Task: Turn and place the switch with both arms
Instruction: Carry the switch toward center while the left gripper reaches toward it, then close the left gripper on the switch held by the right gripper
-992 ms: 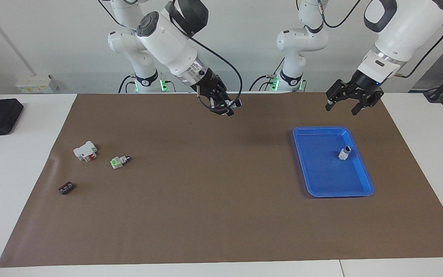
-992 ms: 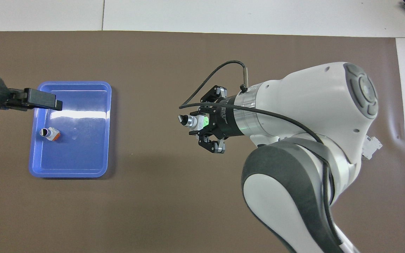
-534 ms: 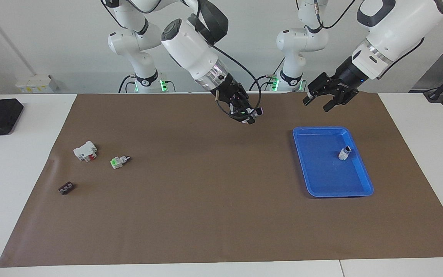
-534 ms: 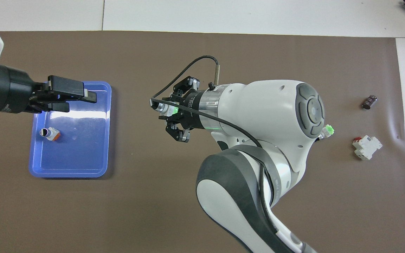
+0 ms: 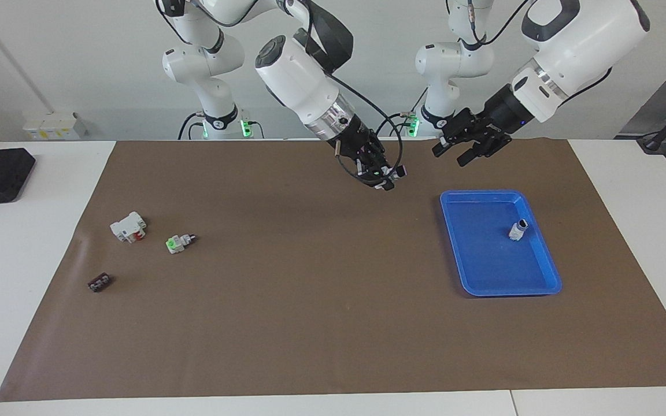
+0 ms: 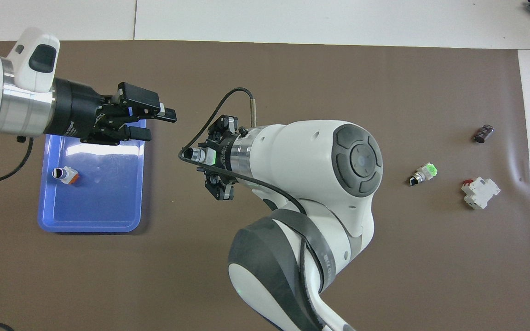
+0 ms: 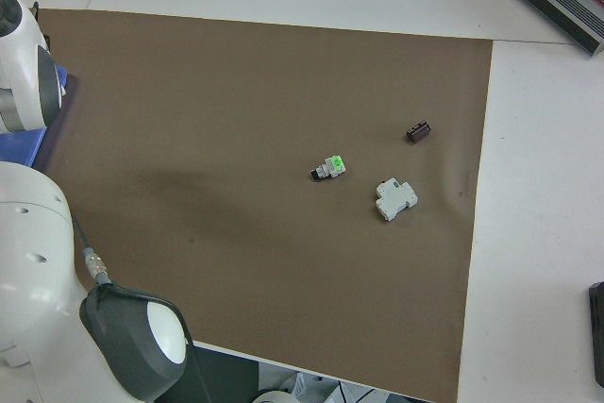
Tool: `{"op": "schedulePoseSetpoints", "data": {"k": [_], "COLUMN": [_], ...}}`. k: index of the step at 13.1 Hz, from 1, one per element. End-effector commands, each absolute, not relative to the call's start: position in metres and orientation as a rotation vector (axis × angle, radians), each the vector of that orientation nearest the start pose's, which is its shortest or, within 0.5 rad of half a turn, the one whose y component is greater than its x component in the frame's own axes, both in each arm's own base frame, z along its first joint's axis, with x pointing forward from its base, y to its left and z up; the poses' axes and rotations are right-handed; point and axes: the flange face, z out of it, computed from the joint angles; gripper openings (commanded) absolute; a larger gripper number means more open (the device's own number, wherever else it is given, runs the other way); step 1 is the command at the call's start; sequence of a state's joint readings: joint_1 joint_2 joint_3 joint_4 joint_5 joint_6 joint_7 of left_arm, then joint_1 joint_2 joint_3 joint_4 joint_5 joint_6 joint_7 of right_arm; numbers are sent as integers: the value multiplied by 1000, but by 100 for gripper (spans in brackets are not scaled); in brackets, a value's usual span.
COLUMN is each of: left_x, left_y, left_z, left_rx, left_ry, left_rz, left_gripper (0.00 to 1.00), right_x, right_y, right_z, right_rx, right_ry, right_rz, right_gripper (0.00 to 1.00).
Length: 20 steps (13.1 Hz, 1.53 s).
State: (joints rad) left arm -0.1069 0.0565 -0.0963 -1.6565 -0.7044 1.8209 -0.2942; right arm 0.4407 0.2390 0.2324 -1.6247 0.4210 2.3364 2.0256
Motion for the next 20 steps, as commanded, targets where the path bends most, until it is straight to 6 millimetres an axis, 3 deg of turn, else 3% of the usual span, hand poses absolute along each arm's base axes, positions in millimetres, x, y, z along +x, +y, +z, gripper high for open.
{"op": "schedulePoseSetpoints", "data": {"k": [1, 7, 12, 18, 20], "left_x": [575, 567, 558, 556, 555], "left_y": [-176, -179, -183, -188, -198], "left_z": [588, 580, 569, 573, 573], "left_rx": [2395, 2351, 2352, 2314, 2315], "left_ry": [335, 416, 417, 412, 398], "left_rz": [-108, -210, -250, -270, -262], "left_gripper": [68, 40, 39, 33, 31], "right_x": [535, 535, 538, 538, 537], "right_y": [404, 404, 399, 399, 400], "right_z": [550, 550, 551, 551, 551], "right_rx": [-1811, -1804, -1683, -1662, -1662], "right_ry": [1830, 1832, 1940, 1964, 1962], "right_rz": [380, 386, 464, 471, 471], "right_gripper": [0, 0, 0, 0, 0]}}
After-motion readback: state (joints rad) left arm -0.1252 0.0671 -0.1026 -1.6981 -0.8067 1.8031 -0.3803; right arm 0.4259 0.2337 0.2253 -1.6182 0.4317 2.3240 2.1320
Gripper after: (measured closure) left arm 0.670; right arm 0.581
